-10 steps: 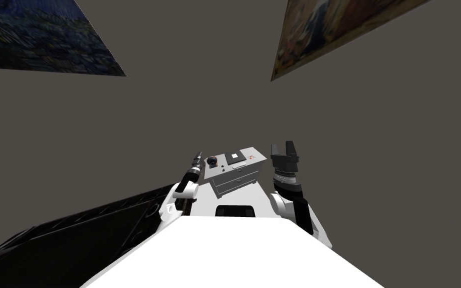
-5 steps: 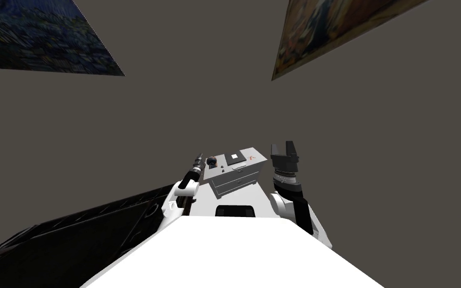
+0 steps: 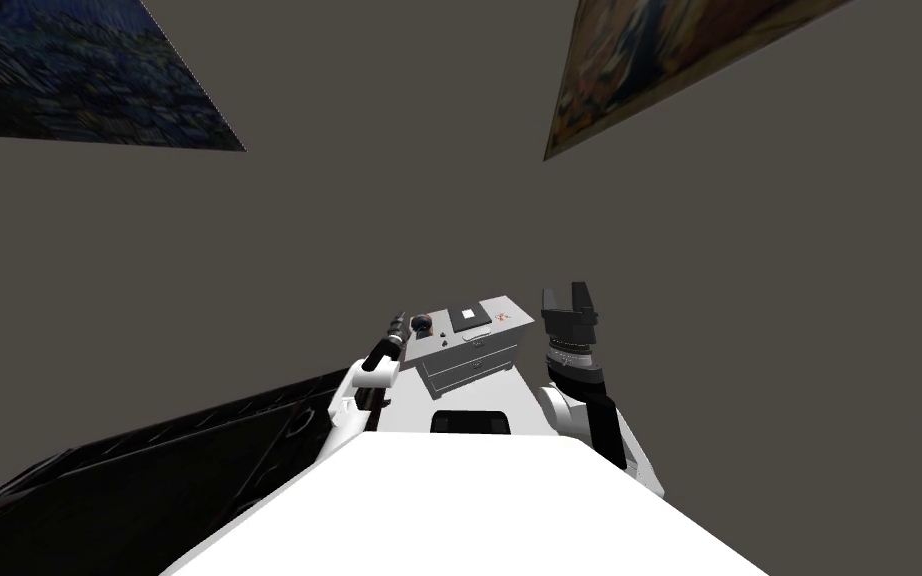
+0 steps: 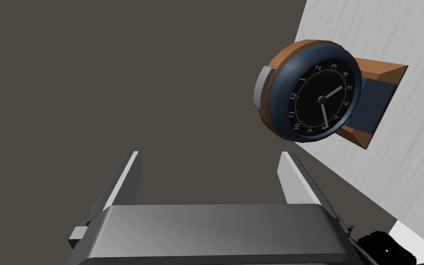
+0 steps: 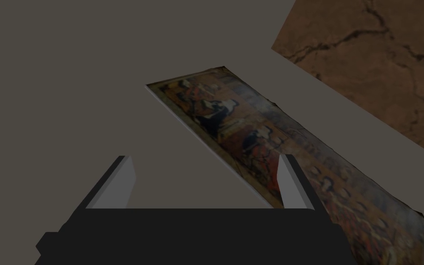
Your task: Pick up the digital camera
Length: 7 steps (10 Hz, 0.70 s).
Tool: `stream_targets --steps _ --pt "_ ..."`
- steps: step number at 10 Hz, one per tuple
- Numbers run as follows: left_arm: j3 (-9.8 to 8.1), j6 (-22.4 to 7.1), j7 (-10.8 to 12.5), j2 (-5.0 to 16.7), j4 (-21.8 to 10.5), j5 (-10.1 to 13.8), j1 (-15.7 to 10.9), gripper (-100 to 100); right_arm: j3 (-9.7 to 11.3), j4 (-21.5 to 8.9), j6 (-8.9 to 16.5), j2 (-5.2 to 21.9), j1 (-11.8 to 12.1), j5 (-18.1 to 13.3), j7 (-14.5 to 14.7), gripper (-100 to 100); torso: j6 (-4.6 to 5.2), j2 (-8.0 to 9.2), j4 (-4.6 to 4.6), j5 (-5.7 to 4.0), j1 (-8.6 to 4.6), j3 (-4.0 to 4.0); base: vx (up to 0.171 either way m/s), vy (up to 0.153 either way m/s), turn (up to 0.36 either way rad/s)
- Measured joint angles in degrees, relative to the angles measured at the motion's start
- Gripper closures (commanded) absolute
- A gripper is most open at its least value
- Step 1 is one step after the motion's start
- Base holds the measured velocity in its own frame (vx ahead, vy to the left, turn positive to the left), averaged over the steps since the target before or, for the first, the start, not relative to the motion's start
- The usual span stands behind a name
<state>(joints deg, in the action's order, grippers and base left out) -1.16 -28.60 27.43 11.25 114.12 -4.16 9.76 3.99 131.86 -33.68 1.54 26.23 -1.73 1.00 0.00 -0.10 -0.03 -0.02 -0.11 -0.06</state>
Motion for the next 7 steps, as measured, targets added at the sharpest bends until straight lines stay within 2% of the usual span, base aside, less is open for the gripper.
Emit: stream_targets --steps 7 --pt "-1.13 -10.69 3.86 -0.03 -4.15 -1.86 -2.98 -100 0.0 0.0 0.0 0.0 0.0 0.0 0.0 0 0.0 -0.02 -0.01 -0.02 -0.08 -0.01 0.025 -0.036 0.004"
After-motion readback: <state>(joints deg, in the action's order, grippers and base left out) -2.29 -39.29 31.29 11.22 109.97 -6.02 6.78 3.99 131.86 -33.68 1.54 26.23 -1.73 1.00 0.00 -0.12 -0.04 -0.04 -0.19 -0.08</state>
